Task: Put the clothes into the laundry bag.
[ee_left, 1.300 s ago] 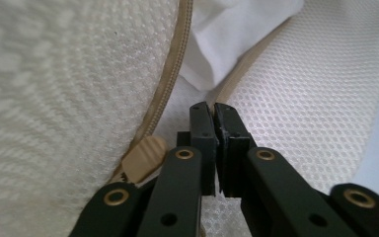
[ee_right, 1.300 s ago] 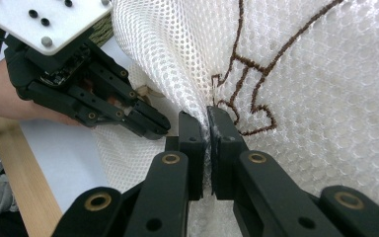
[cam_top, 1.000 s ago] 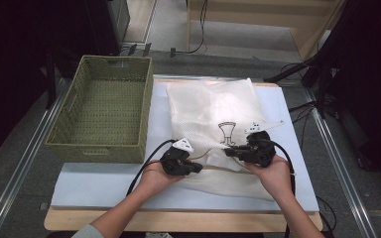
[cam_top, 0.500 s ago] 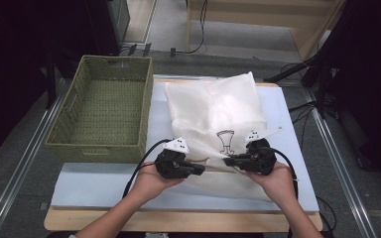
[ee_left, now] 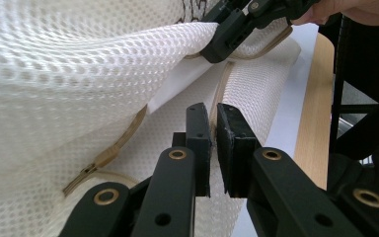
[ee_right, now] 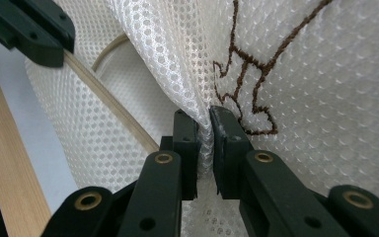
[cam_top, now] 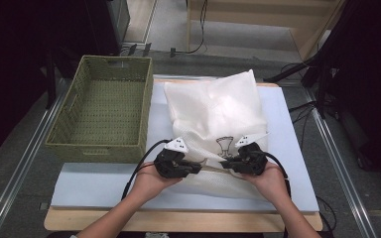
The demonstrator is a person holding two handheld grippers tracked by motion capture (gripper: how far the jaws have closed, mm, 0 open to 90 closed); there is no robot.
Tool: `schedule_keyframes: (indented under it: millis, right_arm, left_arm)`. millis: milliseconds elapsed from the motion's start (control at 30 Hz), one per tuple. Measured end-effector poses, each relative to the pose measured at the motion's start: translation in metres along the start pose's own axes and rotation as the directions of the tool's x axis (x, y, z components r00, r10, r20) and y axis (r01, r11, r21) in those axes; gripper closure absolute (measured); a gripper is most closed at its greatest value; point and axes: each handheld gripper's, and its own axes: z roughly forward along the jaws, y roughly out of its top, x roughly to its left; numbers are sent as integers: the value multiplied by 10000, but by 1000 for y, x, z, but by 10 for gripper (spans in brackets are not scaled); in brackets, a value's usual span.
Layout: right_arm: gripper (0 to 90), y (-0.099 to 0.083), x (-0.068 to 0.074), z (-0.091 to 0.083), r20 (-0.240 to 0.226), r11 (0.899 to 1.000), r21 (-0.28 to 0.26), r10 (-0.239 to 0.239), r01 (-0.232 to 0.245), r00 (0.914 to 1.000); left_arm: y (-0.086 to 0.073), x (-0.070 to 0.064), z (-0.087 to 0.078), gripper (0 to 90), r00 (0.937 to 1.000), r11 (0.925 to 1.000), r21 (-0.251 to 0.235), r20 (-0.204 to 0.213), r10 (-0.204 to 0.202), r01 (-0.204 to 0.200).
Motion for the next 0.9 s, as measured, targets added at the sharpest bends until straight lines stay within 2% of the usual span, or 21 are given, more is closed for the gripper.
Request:
schedule_keyframes:
  millis: [67, 233, 333, 600, 767, 900]
  right_arm:
    - [829, -1, 0, 0, -25, 9999, 132, 54, -54, 10000]
    - [780, -4, -2, -1, -223, 9994, 300, 190, -183, 9996]
    - [735, -5, 0, -1, -148, 9995, 303, -78, 82, 9999]
    - [710, -5, -2, 7, -188, 9983, 581, 1, 10, 9998]
    - [674, 0, 3, -5, -145, 9999, -20, -114, 114, 9998]
    - [607, 1, 5, -12, -132, 9995, -285, -119, 115, 9998]
  left_arm:
    - [0, 1, -3, 842, 10000, 10000, -28, -73, -67, 67]
    - [-5, 6, -21, 823, 9973, 9998, -156, -727, -120, 109]
    - [-11, 11, -30, 796, 9945, 9992, -242, -991, -348, 326]
    - [-22, 20, -39, 689, 9881, 9962, -560, -1344, -743, 673]
    - [-25, 23, -38, 585, 9851, 9960, -475, -1514, -820, 756]
    - [-28, 25, -40, 529, 9845, 9949, -544, -1496, -920, 847]
